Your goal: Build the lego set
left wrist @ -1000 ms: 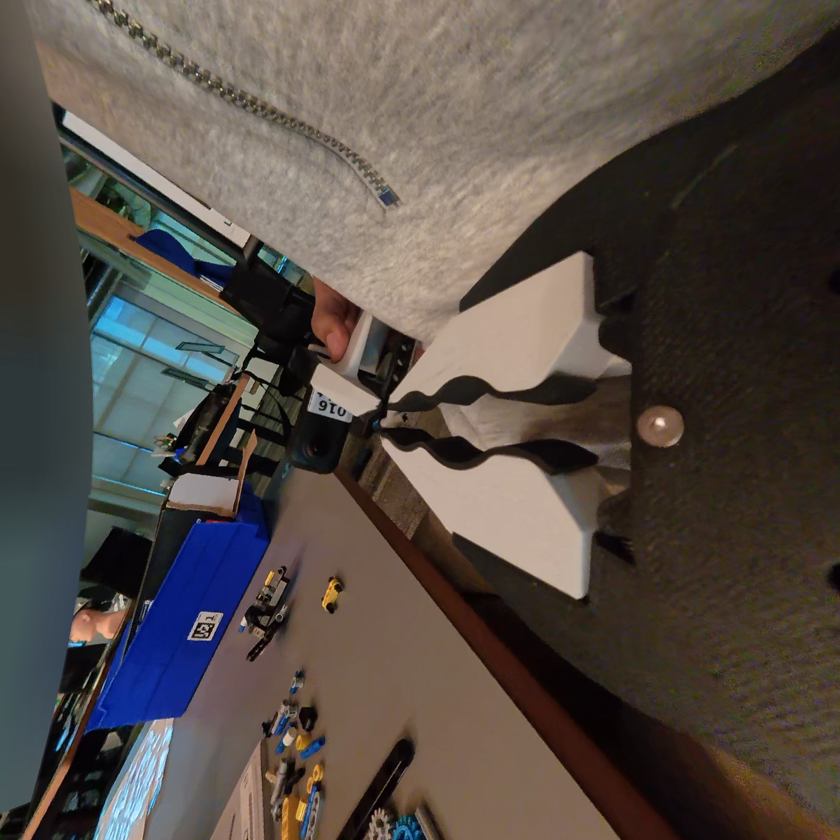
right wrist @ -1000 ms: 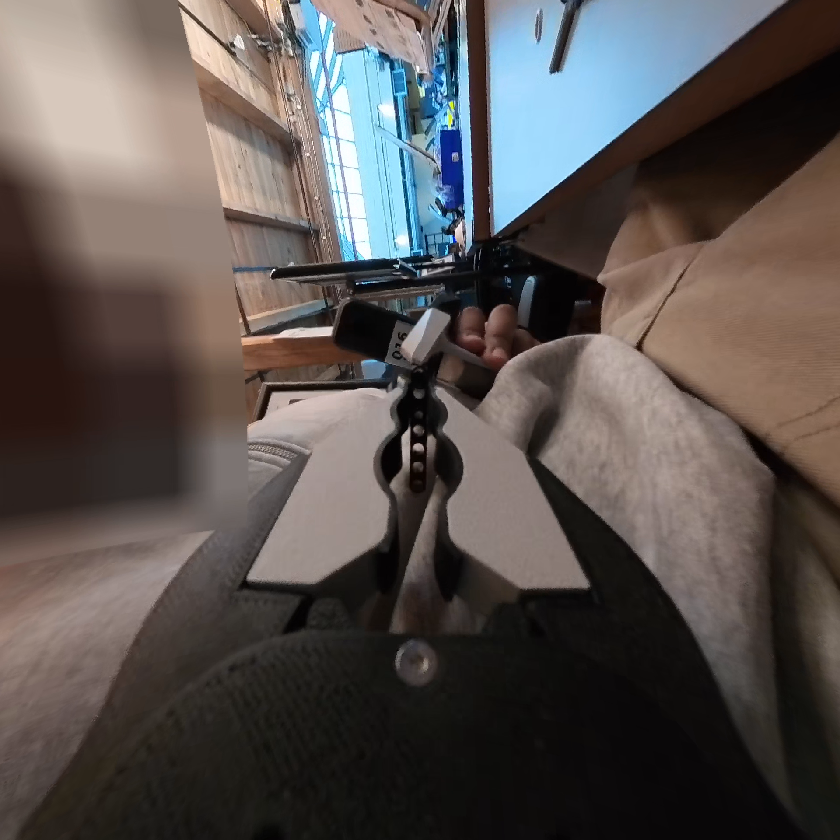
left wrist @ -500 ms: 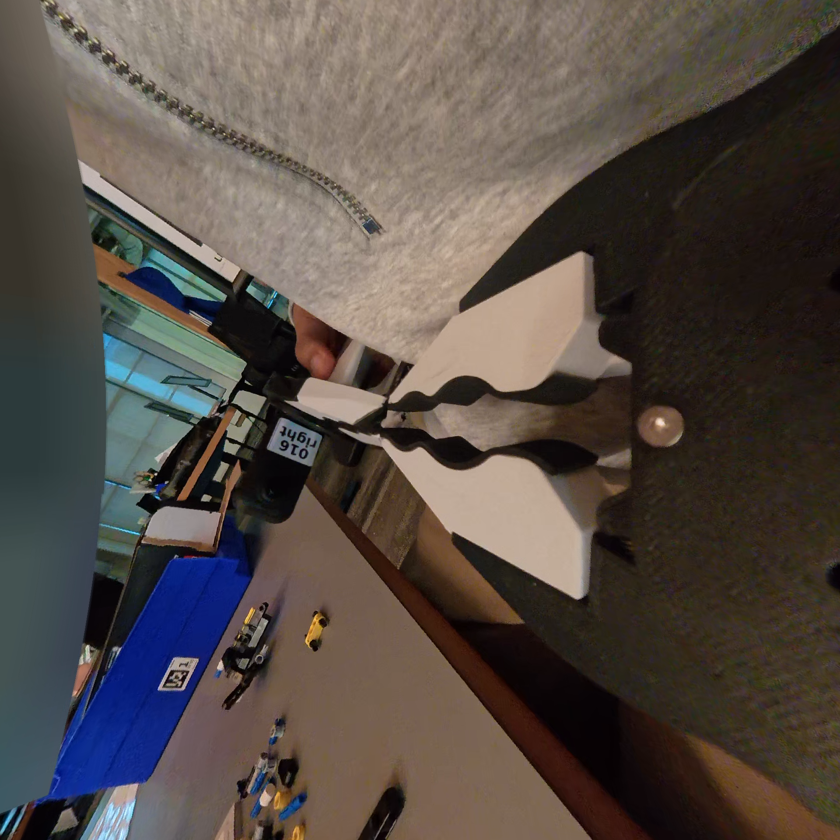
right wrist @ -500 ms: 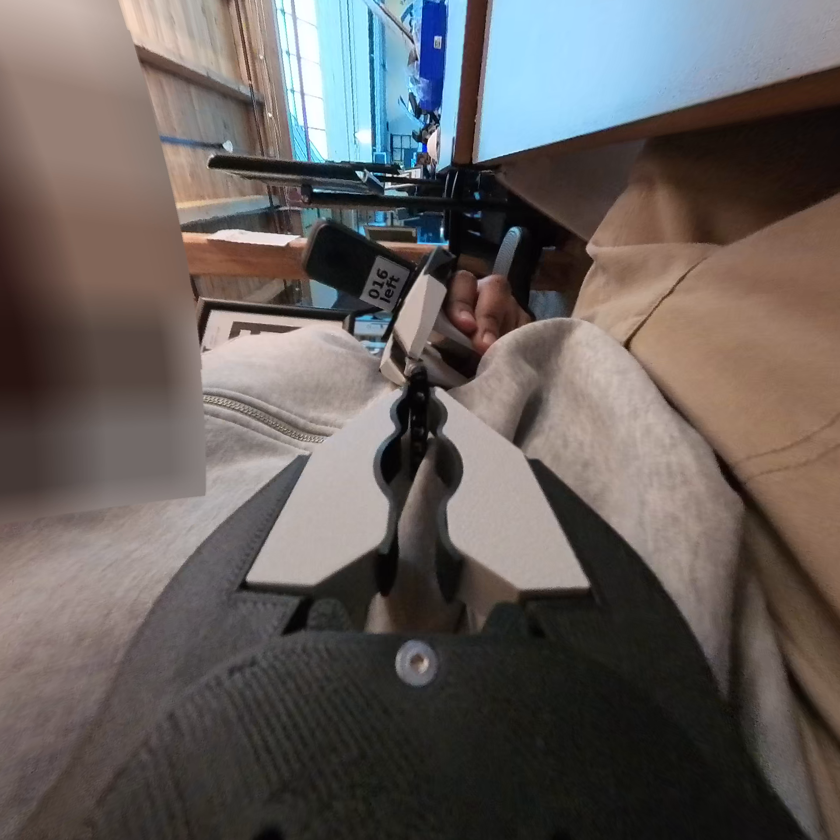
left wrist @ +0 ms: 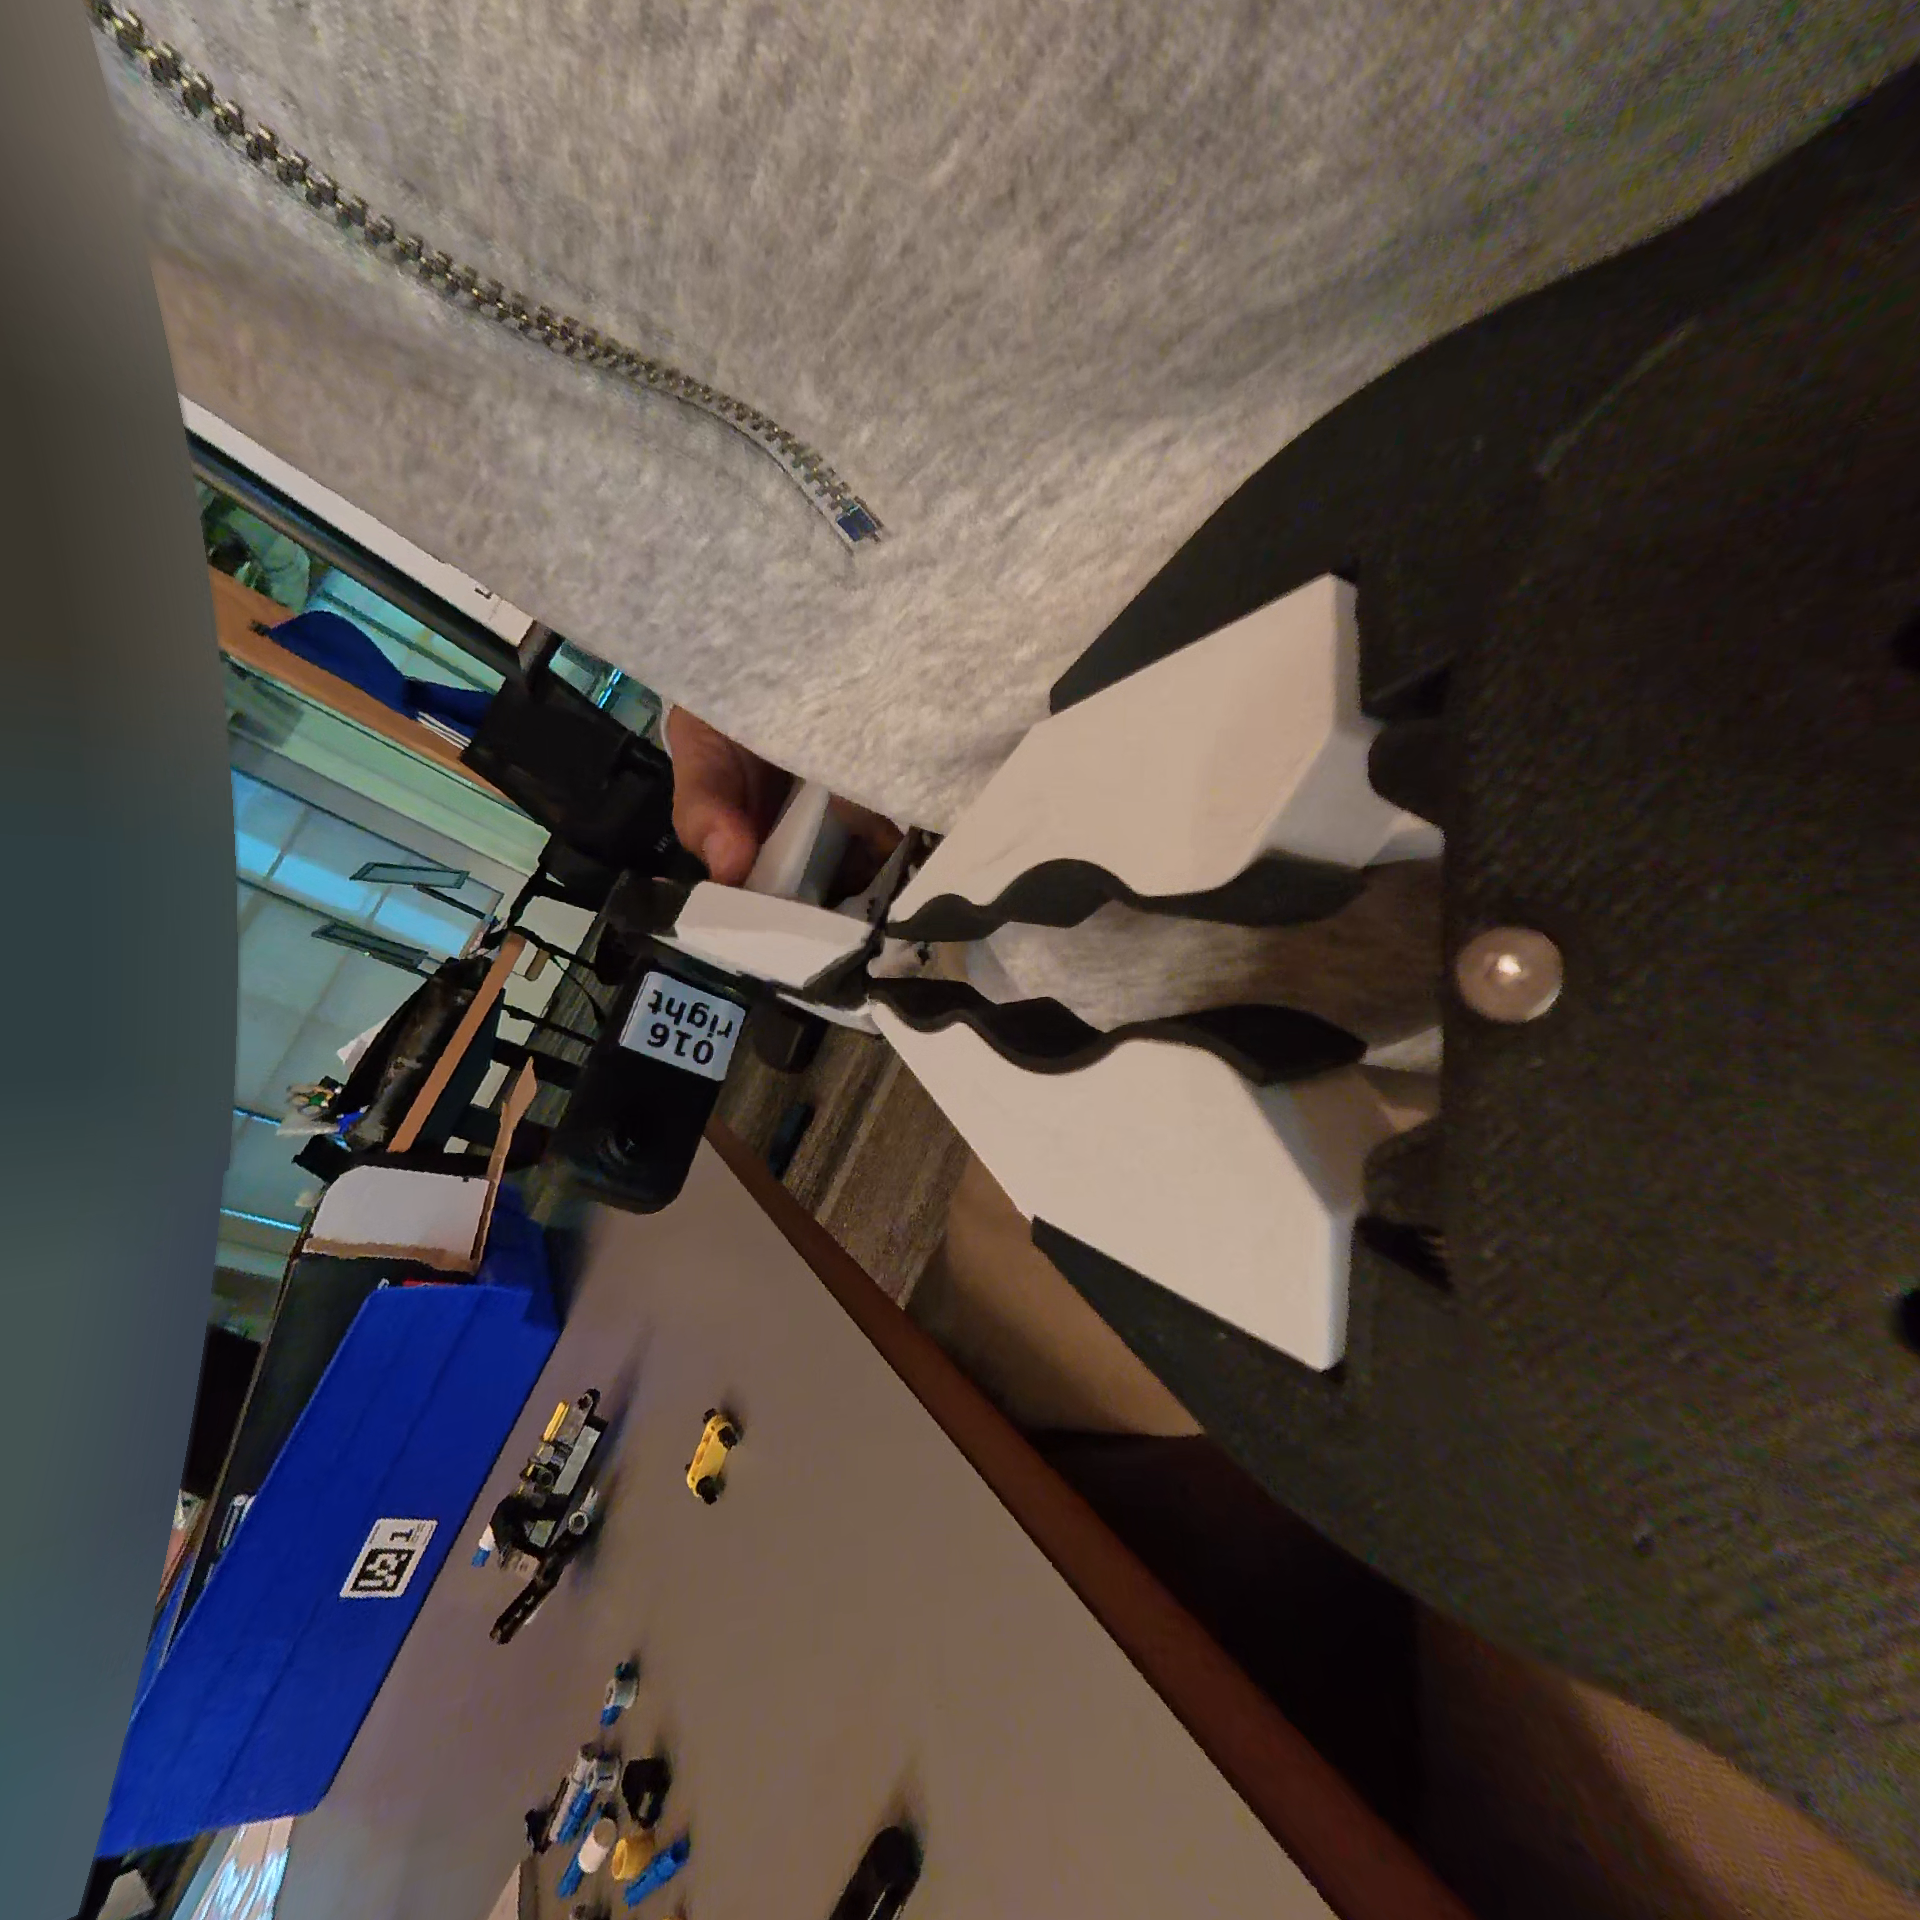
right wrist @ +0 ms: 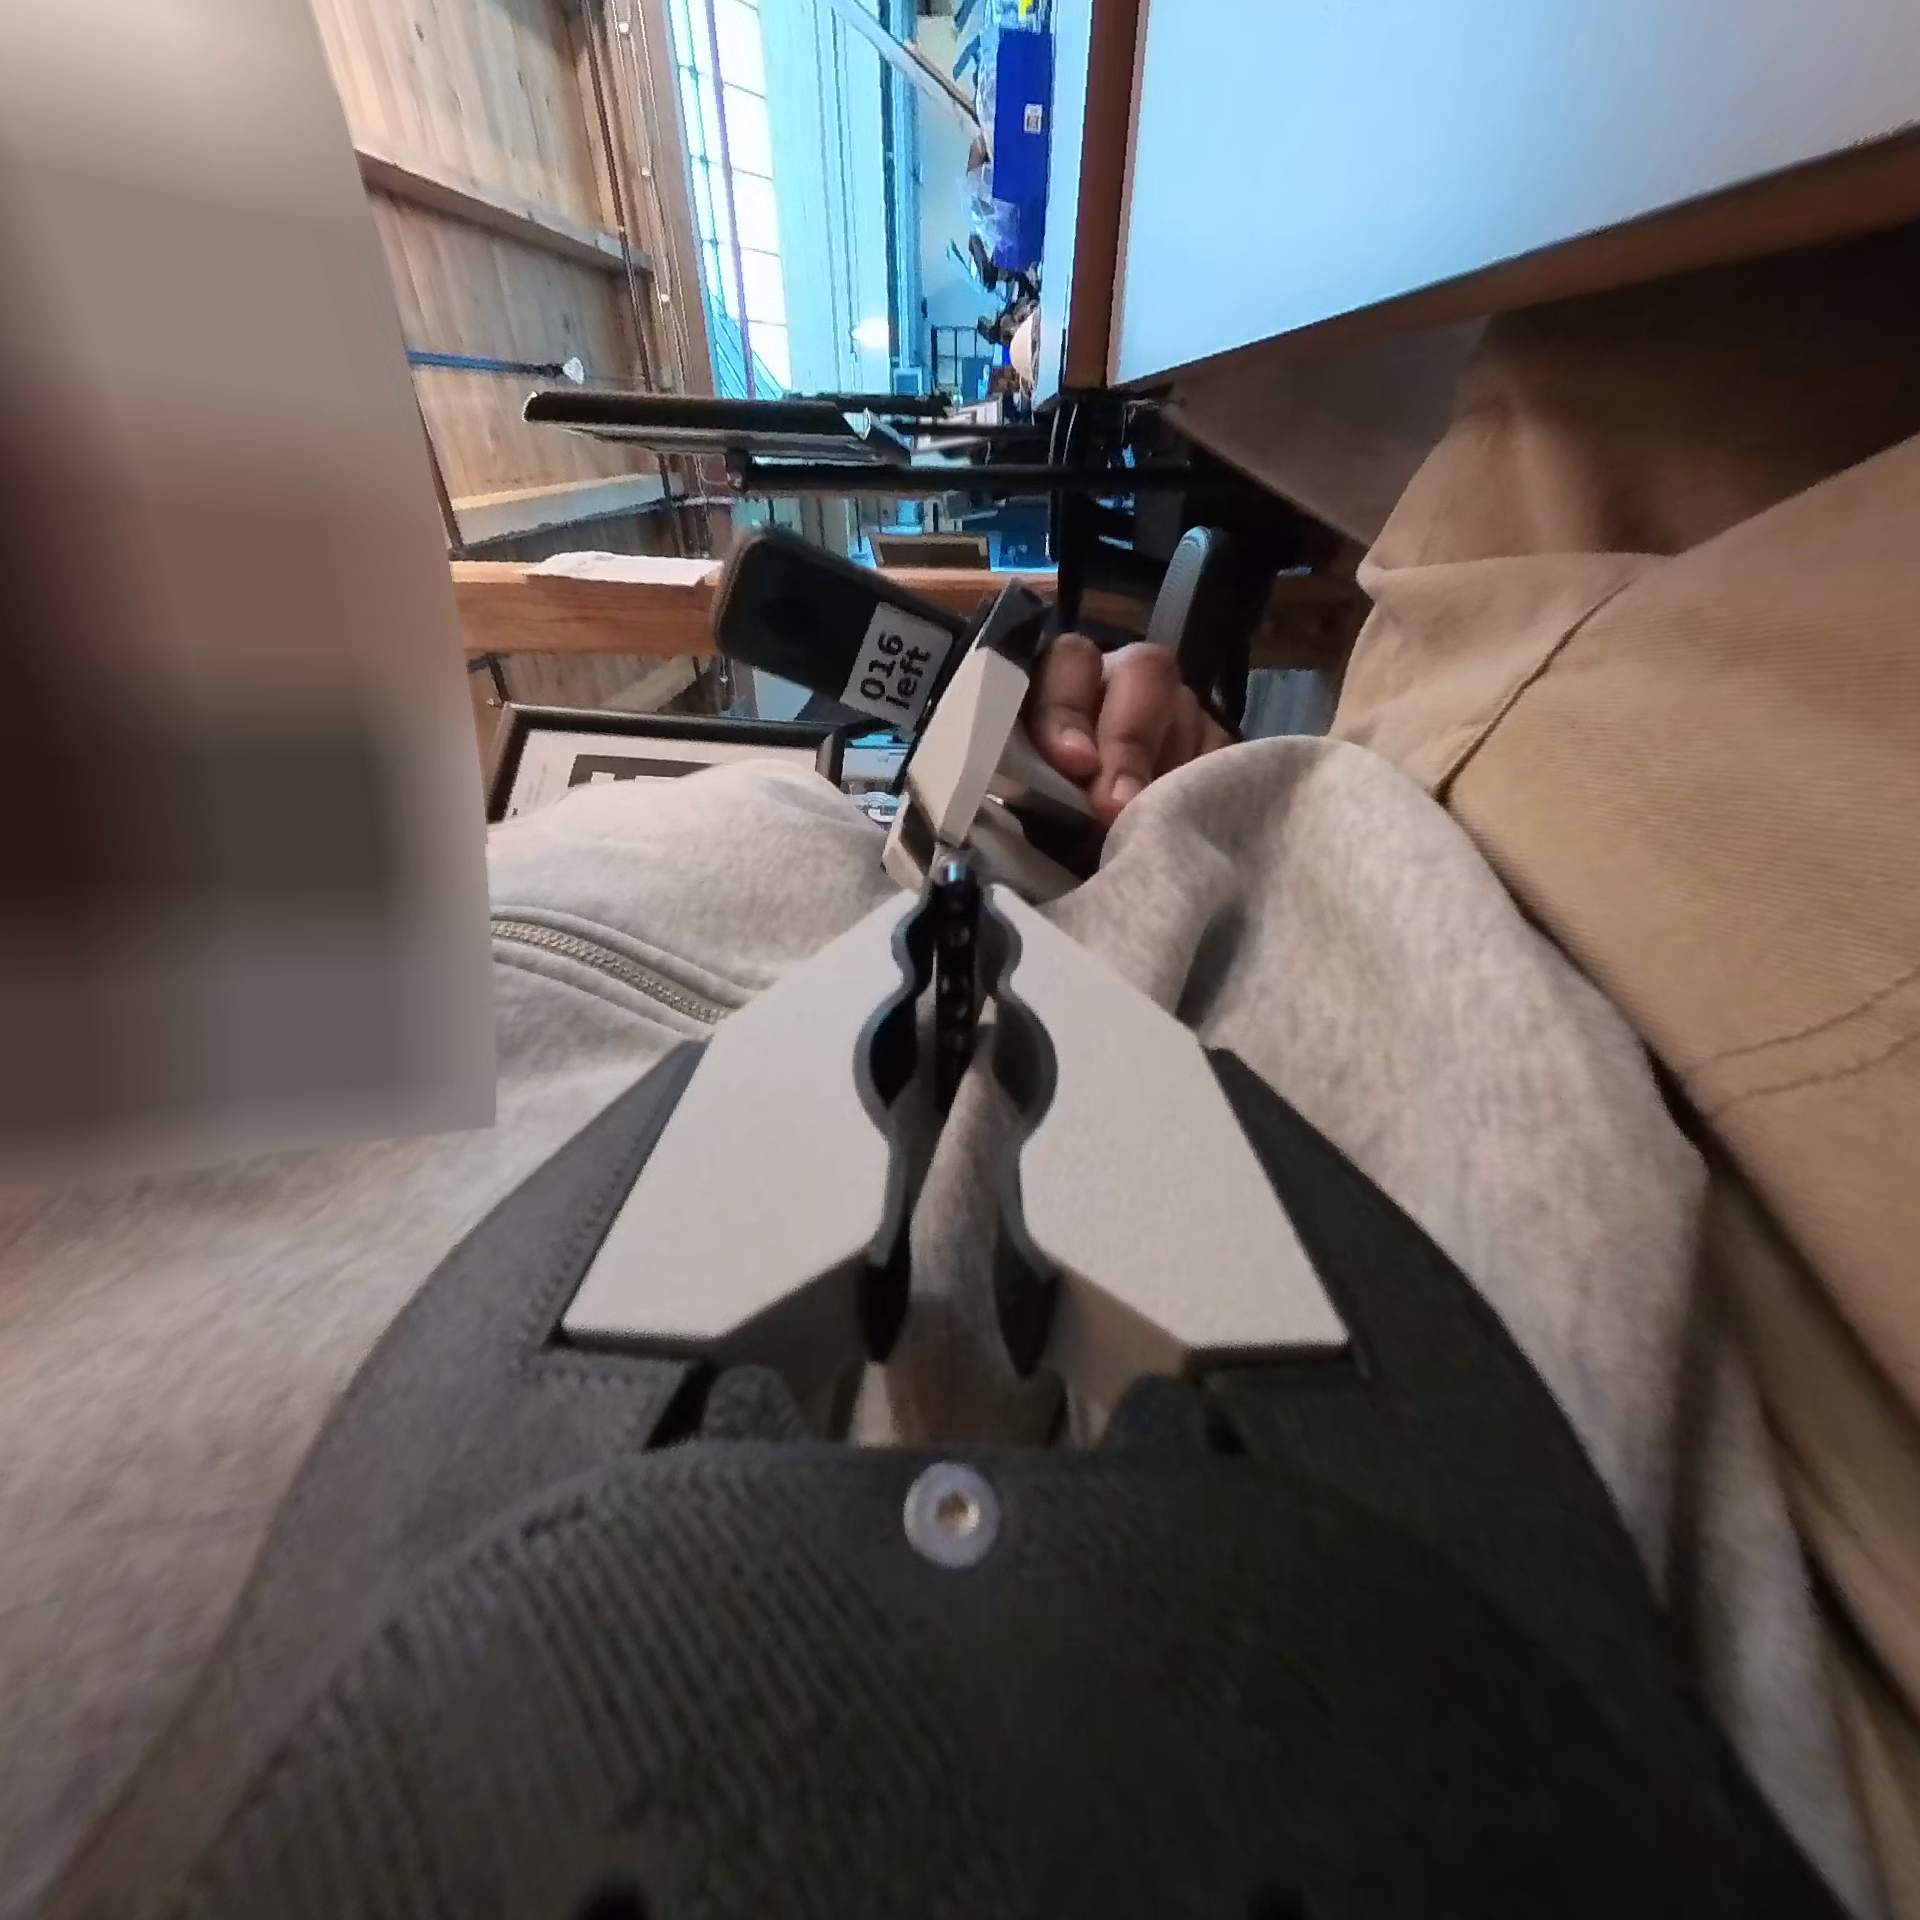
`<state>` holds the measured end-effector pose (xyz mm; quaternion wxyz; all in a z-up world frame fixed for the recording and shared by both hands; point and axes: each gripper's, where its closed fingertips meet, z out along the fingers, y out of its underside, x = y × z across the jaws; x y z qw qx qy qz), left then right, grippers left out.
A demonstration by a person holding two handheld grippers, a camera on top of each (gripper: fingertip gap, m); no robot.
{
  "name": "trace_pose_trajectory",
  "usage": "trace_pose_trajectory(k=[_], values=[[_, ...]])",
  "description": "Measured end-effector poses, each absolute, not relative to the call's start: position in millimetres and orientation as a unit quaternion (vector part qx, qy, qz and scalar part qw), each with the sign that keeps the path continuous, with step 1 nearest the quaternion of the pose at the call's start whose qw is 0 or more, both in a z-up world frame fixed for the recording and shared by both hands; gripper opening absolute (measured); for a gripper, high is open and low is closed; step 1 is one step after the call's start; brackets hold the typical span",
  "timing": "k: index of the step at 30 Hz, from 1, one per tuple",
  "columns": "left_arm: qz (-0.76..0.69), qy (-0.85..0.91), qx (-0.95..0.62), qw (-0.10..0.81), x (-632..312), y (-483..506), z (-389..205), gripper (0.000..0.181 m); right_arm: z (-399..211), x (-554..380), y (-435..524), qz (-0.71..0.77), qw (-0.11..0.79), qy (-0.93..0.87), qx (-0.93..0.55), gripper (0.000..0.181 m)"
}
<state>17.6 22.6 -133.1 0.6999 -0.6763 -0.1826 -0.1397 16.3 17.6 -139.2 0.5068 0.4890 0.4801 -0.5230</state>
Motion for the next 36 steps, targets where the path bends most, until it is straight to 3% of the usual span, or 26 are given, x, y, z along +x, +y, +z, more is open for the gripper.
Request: trace_pose_trajectory(k=[11, 26, 36], values=[[-0.154, -0.173, -0.677, 0.698, 21, 24, -133, 0.005, -139, 22, 16, -0.52, 0.51, 0.495, 0.474, 0.005], [-0.269, -0.196, -0.643, 0.689, 29, 22, -131, 0.005, -137, 32, 13, -0.55, 0.447, 0.555, 0.436, 0.005], [-0.204, -0.166, -0.662, 0.702, 35, 23, -128, 0.006, -133, 36, 14, -0.556, 0.484, 0.515, 0.437, 0.005]])
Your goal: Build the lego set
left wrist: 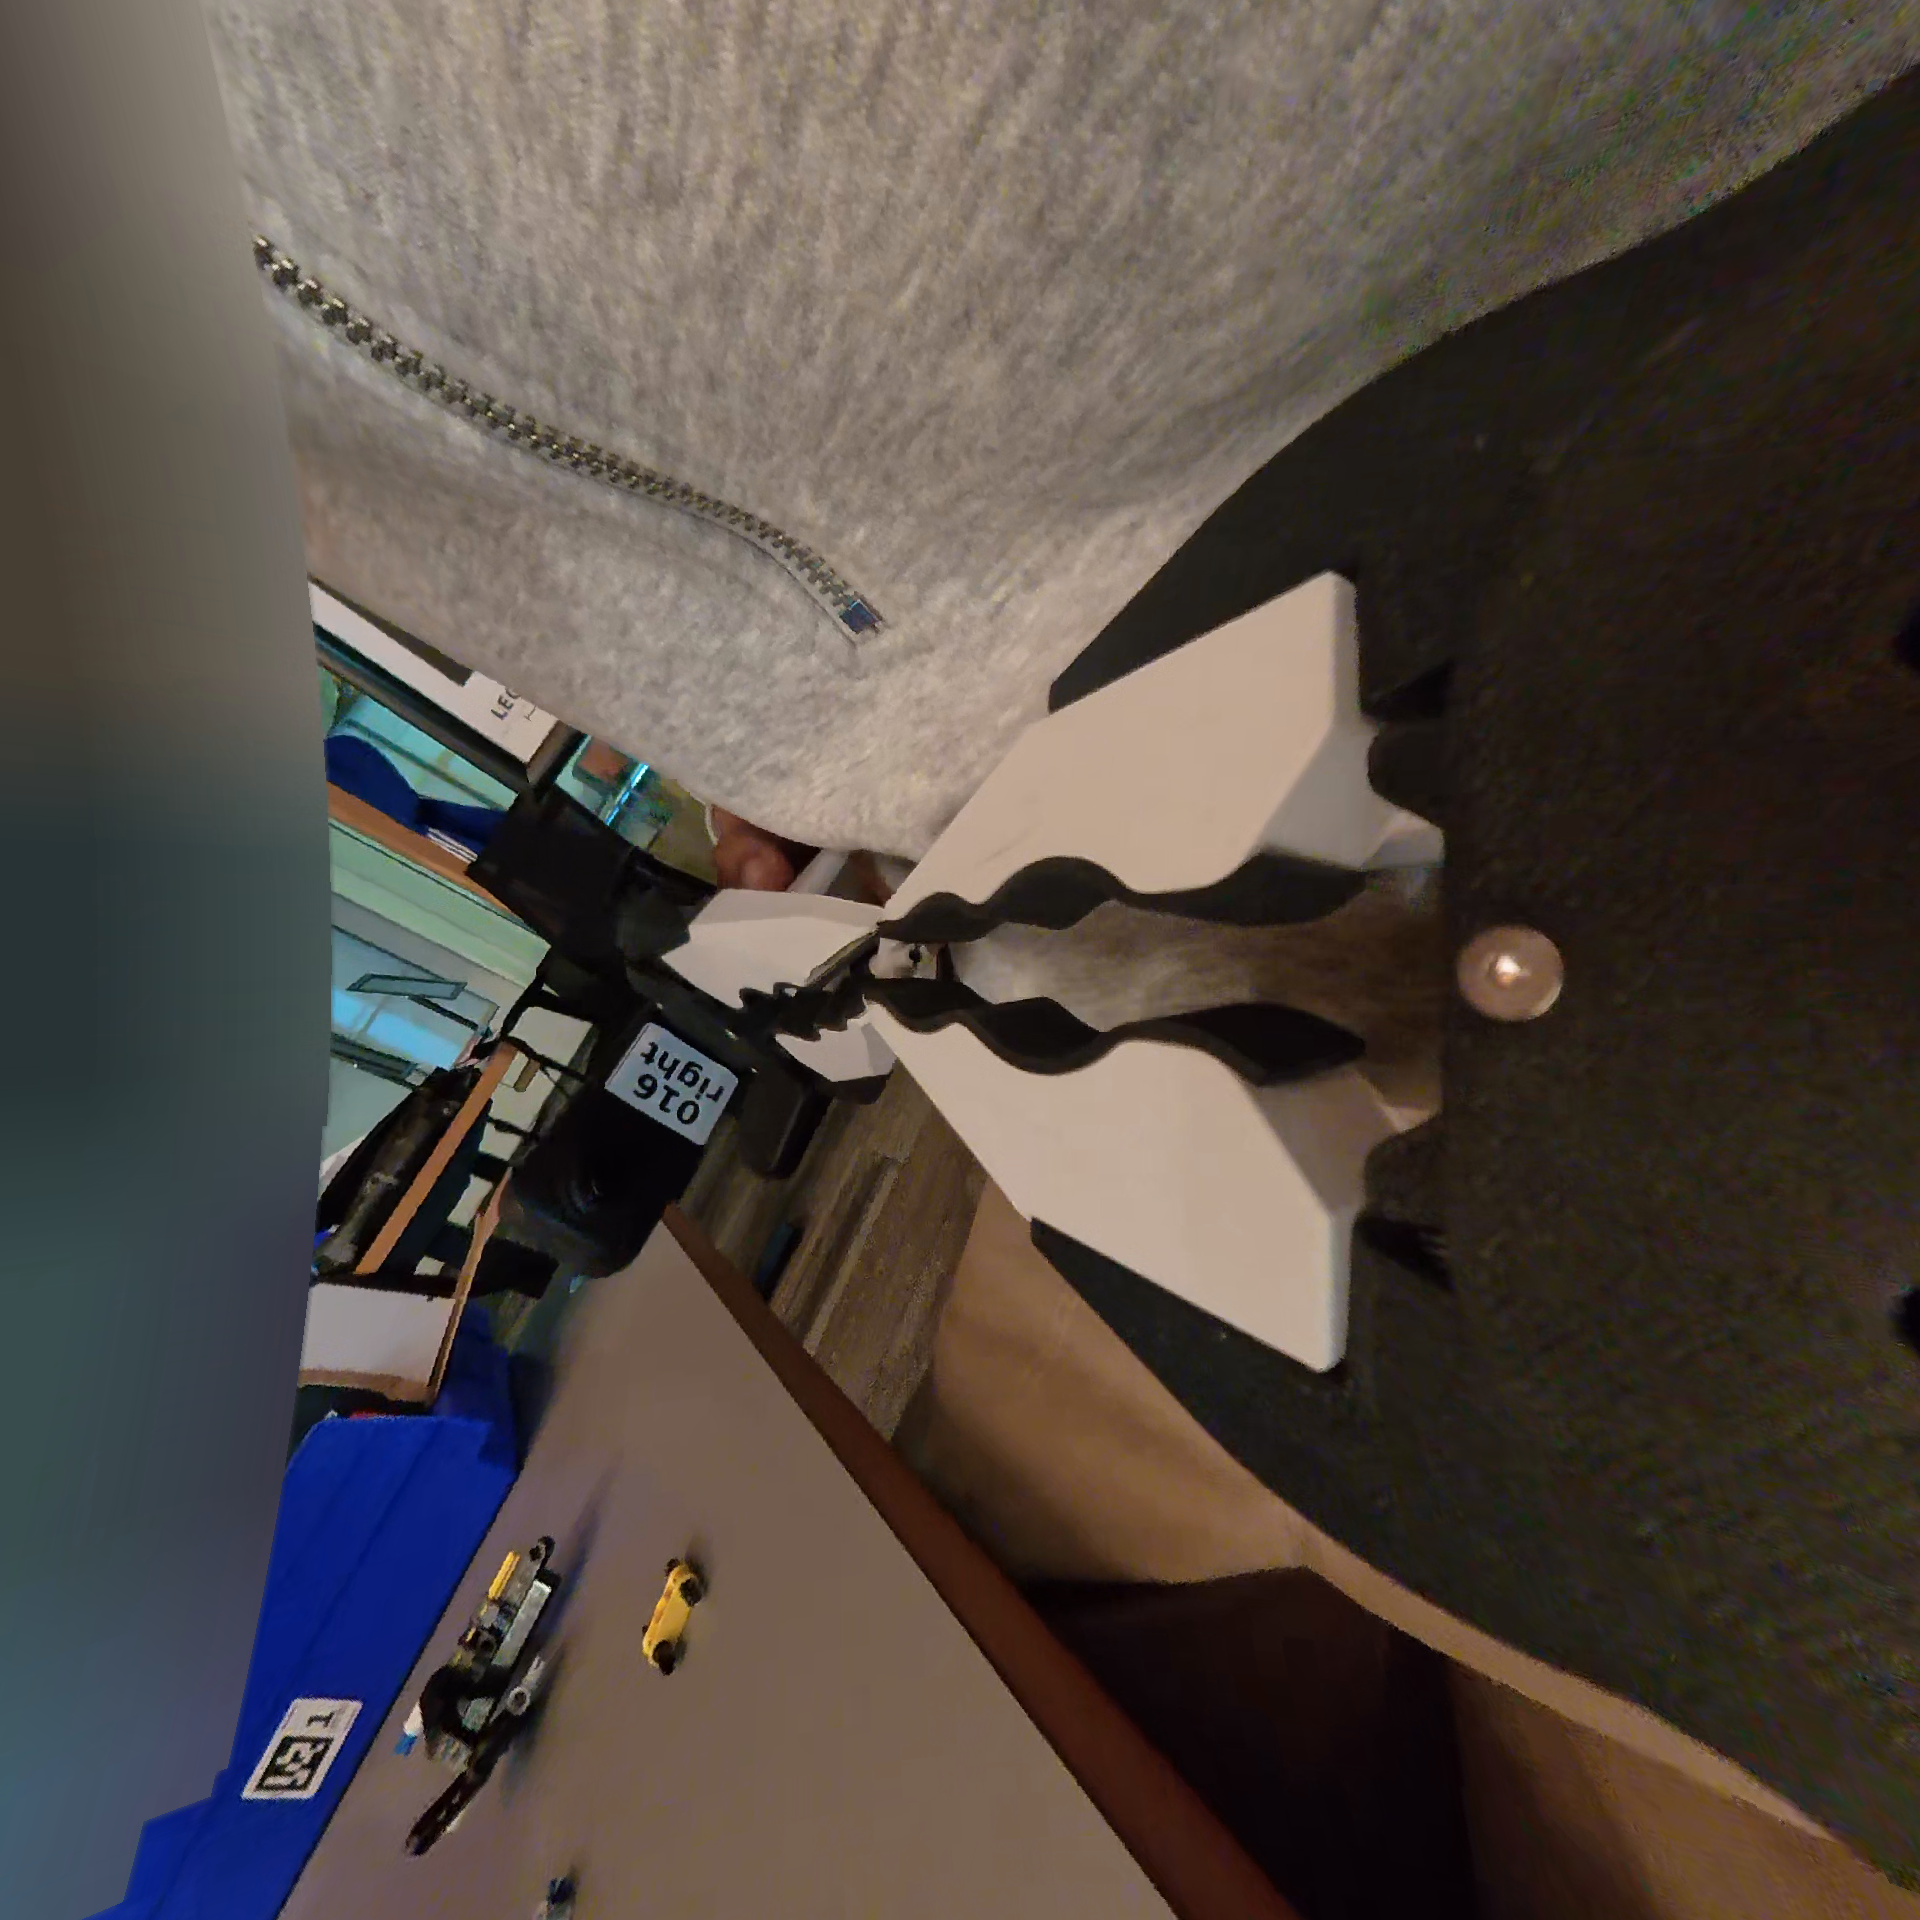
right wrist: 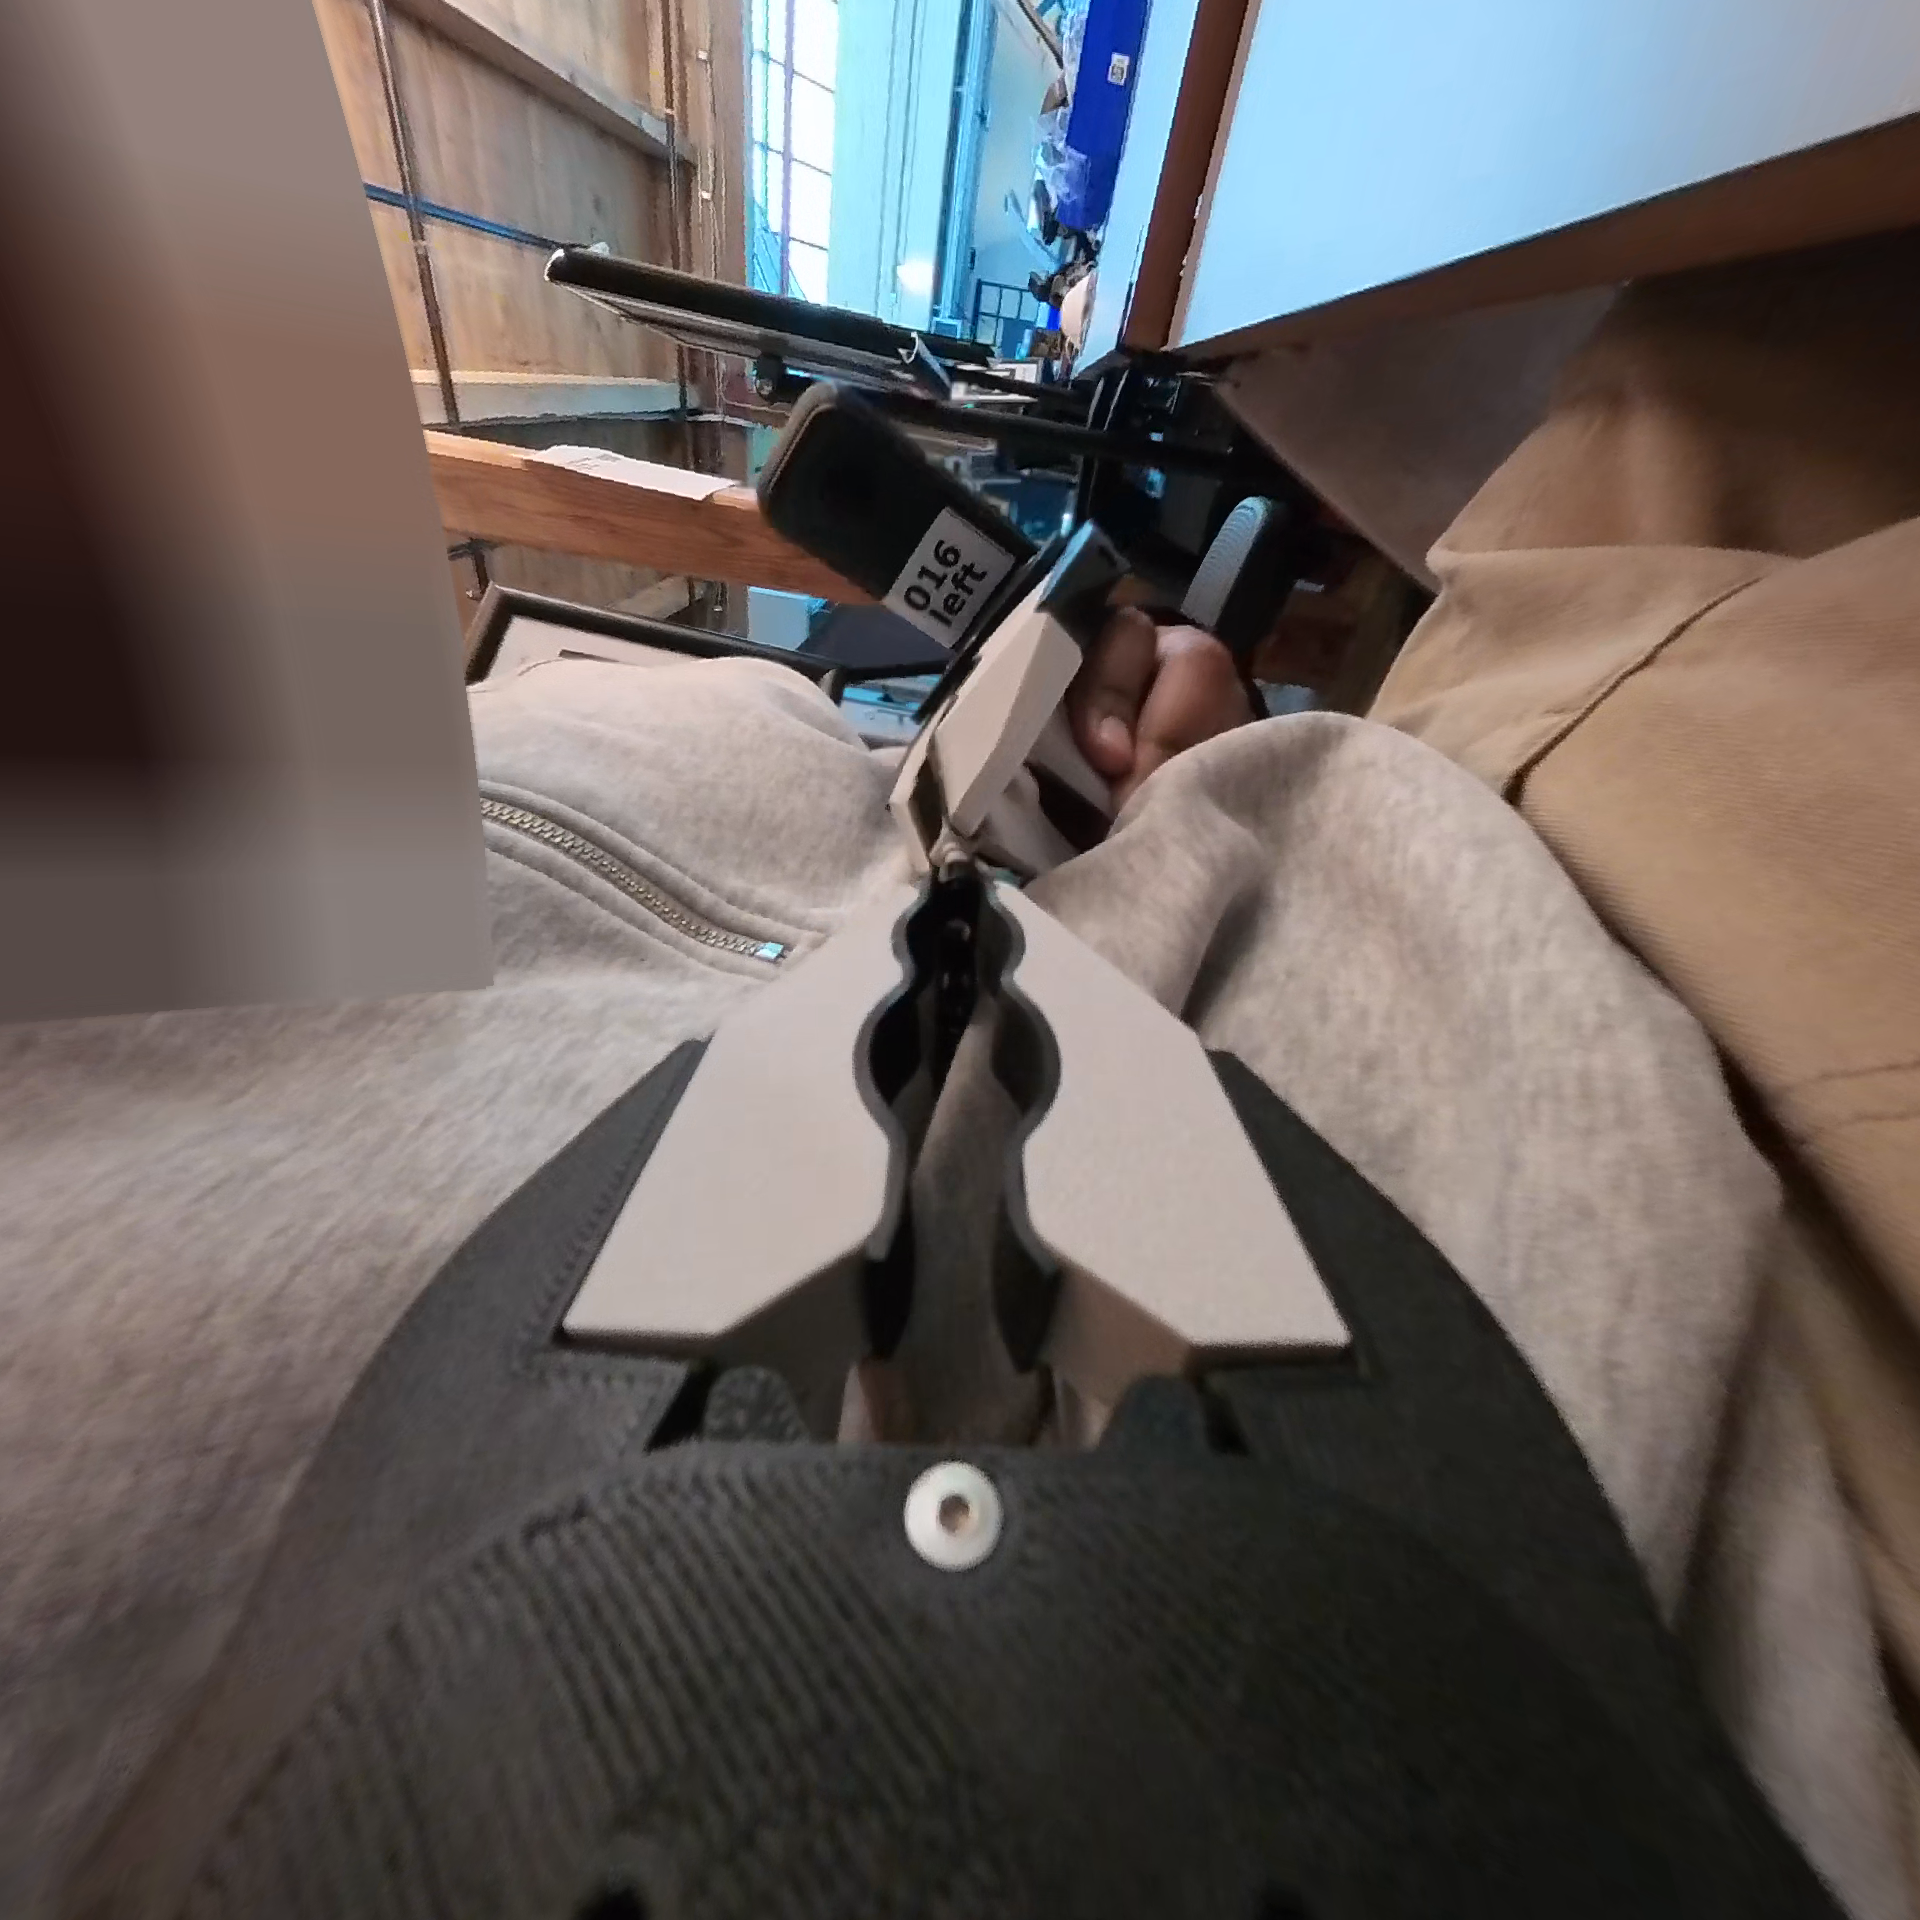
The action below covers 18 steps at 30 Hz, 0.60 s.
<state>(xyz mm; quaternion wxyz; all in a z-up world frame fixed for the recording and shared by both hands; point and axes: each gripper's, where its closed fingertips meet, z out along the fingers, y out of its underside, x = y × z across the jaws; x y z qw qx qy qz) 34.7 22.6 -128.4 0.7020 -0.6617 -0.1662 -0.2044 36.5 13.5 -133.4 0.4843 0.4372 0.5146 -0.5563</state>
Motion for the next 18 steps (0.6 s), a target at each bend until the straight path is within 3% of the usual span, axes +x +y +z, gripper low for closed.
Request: trace_pose_trajectory(k=[6, 18], values=[[-0.13, -0.123, -0.687, 0.704, 40.6, 23.5, -126.2, 0.006, -133.0, 41.3, 13.5, -0.535, 0.531, 0.499, 0.428, 0.005], [-0.149, -0.134, -0.685, 0.7, 38.5, 24.5, -128.5, 0.006, -133.2, 37.8, 12.7, -0.545, 0.498, 0.52, 0.43, 0.004]])
